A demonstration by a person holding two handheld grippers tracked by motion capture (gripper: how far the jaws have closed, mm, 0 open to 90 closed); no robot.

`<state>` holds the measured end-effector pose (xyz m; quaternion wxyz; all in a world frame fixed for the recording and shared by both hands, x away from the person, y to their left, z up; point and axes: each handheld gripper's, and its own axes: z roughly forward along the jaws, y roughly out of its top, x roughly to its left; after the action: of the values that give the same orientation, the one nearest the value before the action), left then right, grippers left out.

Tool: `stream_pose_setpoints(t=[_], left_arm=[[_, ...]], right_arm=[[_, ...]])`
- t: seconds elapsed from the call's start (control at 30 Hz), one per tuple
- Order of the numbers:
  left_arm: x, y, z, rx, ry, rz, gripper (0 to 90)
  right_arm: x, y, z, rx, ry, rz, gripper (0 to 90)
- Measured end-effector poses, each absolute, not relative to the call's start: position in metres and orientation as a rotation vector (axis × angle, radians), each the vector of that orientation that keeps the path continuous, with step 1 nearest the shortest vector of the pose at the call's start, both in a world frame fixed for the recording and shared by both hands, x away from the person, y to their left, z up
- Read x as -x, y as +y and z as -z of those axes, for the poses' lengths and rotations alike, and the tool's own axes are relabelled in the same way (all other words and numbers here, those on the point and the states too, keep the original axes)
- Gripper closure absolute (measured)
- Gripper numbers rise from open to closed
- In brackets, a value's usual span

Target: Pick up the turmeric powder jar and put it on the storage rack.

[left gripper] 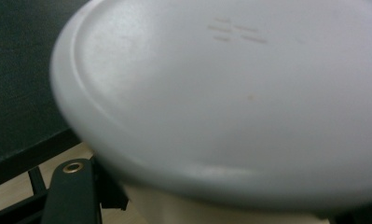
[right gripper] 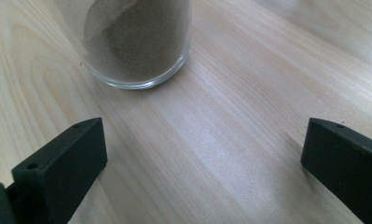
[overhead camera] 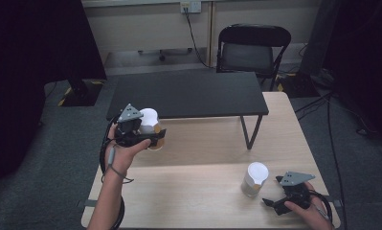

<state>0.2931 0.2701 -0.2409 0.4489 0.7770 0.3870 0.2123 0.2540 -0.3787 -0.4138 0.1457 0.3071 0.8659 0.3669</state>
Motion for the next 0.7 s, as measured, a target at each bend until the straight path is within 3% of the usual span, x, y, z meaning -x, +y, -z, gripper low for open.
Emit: stream_pose_setpoints(t=[0.7], left_arm=[[-0.3, 0.266, 0.206, -1.908, 0.954, -0.553, 30.8]], right_arm=[[-0.254, -0.379, 0.414, -0.884, 2.493, -1.057, 0.0]])
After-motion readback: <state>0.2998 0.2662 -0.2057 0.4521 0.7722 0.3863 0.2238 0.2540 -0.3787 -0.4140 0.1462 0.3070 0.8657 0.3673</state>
